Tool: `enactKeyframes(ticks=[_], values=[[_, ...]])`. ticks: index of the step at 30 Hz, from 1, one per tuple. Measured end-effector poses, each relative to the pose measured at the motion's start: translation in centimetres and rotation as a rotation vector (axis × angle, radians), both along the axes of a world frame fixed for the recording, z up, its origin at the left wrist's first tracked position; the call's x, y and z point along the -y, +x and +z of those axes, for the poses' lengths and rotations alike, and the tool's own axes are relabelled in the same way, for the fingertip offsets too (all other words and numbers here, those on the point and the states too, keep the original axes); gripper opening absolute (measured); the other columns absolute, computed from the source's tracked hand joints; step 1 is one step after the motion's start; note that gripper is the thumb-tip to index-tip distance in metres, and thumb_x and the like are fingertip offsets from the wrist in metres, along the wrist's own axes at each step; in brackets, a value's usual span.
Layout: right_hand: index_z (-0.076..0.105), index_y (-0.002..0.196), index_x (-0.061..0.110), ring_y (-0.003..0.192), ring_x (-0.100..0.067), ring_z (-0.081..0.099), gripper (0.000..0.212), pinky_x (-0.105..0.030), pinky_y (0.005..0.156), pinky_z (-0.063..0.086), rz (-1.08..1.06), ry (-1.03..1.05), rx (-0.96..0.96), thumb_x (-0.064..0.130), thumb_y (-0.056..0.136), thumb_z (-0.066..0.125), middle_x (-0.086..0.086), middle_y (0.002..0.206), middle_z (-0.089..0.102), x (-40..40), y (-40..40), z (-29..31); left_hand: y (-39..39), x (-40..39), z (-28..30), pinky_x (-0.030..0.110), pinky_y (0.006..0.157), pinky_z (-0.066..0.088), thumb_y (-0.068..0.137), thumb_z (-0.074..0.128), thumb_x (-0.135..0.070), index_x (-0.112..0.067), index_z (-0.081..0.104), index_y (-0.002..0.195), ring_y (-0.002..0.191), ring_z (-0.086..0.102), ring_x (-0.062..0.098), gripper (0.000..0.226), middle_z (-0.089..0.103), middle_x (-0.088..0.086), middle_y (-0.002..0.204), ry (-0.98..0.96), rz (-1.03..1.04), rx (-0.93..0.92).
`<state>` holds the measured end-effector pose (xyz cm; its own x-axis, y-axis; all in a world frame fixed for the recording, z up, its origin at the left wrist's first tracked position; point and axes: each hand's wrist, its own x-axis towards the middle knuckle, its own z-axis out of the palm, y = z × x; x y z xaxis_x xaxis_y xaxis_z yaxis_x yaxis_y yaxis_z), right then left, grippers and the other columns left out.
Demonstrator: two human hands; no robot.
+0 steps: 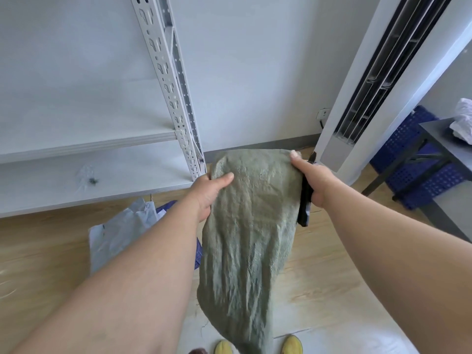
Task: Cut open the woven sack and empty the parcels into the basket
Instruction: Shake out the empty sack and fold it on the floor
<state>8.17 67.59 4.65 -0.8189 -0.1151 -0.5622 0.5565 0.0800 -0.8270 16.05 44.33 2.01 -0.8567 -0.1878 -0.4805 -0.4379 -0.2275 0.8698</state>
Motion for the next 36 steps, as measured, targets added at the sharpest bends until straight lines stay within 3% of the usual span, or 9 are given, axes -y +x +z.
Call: enactKeyframes(ticks=[4, 7, 12, 15, 18, 23, 30, 34, 36], values=[[0.065, 0.109, 0.014, 0.092, -0.018, 0.062, 0.095, -0.034, 0.085, 0.053, 0.35, 0.196, 0.084, 0.075, 0.038, 0.082, -0.002, 0.107, 0.067, -0.5, 1.0, -1.0, -0.3, -0.2, 0.2, 0.056, 0.106, 0.036, 0.053, 0.086, -0.049, -0.019, 0.06, 0.122, 0.121, 0.055, 0.029, 0.08, 0.064, 0.006, 0.124, 0.119, 0.139, -0.039], [0.068, 0.097, 0.012, 0.082, -0.024, 0.061, 0.059, -0.032, 0.08, 0.052, 0.368, 0.179, 0.062, 0.051, 0.058, 0.088, -0.006, 0.098, 0.07, -0.3, 1.9, -1.3, -0.2, -0.1, 0.9, 0.053, 0.107, 0.036, 0.07, 0.08, -0.043, -0.018, 0.058, 0.127, 0.124, 0.053, 0.028, 0.066, 0.064, 0.005, 0.126, 0.133, 0.101, -0.043], [0.062, 0.118, 0.007, 0.084, -0.022, 0.07, 0.043, -0.035, 0.079, 0.056, 0.205, -0.066, 0.093, 0.033, 0.085, 0.072, -0.005, 0.09, 0.073, 0.0, 1.5, -0.3, 0.5, 1.2, 0.1, 0.051, 0.114, 0.027, 0.03, 0.093, -0.059, -0.013, 0.045, 0.139, 0.134, 0.043, 0.024, 0.127, 0.053, 0.005, 0.14, -0.052, -0.3, 0.083], [0.061, 0.122, 0.011, 0.102, -0.023, 0.069, 0.053, -0.039, 0.092, 0.053, 0.268, -0.118, 0.083, 0.041, 0.08, 0.073, -0.007, 0.11, 0.073, 0.5, 1.5, 0.1, -0.3, 1.6, -0.6, 0.056, 0.109, 0.033, 0.024, 0.092, -0.061, -0.015, 0.038, 0.144, 0.133, 0.043, 0.029, 0.14, 0.047, 0.01, 0.144, -0.049, -0.184, 0.109], [0.059, 0.127, 0.012, 0.111, -0.023, 0.067, 0.071, -0.04, 0.095, 0.05, 0.39, -0.151, 0.109, 0.05, 0.069, 0.076, -0.007, 0.12, 0.07, 1.5, 2.0, 0.1, -1.2, 1.1, -0.3, 0.056, 0.109, 0.031, 0.028, 0.088, -0.065, -0.019, 0.046, 0.14, 0.135, 0.041, 0.031, 0.127, 0.045, 0.009, 0.147, 0.072, -0.112, 0.109], [0.062, 0.12, 0.01, 0.1, -0.02, 0.071, 0.057, -0.034, 0.081, 0.056, 0.474, -0.143, 0.092, 0.037, 0.071, 0.074, -0.006, 0.109, 0.074, 2.3, 2.6, 0.5, -1.0, 0.2, 1.4, 0.054, 0.106, 0.037, 0.042, 0.085, -0.065, -0.02, 0.055, 0.132, 0.123, 0.055, 0.031, 0.104, 0.059, 0.011, 0.133, 0.102, -0.082, 0.055], [0.067, 0.112, 0.007, 0.096, -0.025, 0.072, 0.048, -0.038, 0.084, 0.057, 0.325, -0.119, 0.023, 0.029, 0.071, 0.08, -0.009, 0.105, 0.074, 2.3, 2.4, 1.2, 0.9, 0.2, 1.8, 0.051, 0.099, 0.047, 0.045, 0.093, -0.041, -0.012, 0.06, 0.126, 0.11, 0.065, 0.031, 0.092, 0.068, 0.014, 0.117, -0.01, -0.445, 0.097], [0.063, 0.101, 0.009, 0.081, -0.019, 0.065, 0.052, -0.033, 0.085, 0.053, 0.055, 0.24, -0.124, 0.043, 0.067, 0.085, -0.001, 0.089, 0.068, 2.4, 2.0, 1.2, 0.5, 0.5, 0.1, 0.051, 0.099, 0.047, 0.034, 0.093, -0.052, -0.016, 0.061, 0.121, 0.108, 0.065, 0.029, 0.1, 0.07, 0.009, 0.114, -0.175, -0.256, 0.075], [0.061, 0.104, 0.014, 0.085, -0.02, 0.064, 0.056, -0.036, 0.087, 0.052, -0.044, 0.193, -0.108, 0.047, 0.066, 0.085, 0.0, 0.094, 0.066, 2.1, 1.6, 0.9, 0.5, 0.6, -0.2, 0.05, 0.099, 0.047, 0.033, 0.094, -0.05, -0.017, 0.061, 0.121, 0.108, 0.065, 0.028, 0.1, 0.07, 0.007, 0.112, -0.171, -0.235, 0.044]])
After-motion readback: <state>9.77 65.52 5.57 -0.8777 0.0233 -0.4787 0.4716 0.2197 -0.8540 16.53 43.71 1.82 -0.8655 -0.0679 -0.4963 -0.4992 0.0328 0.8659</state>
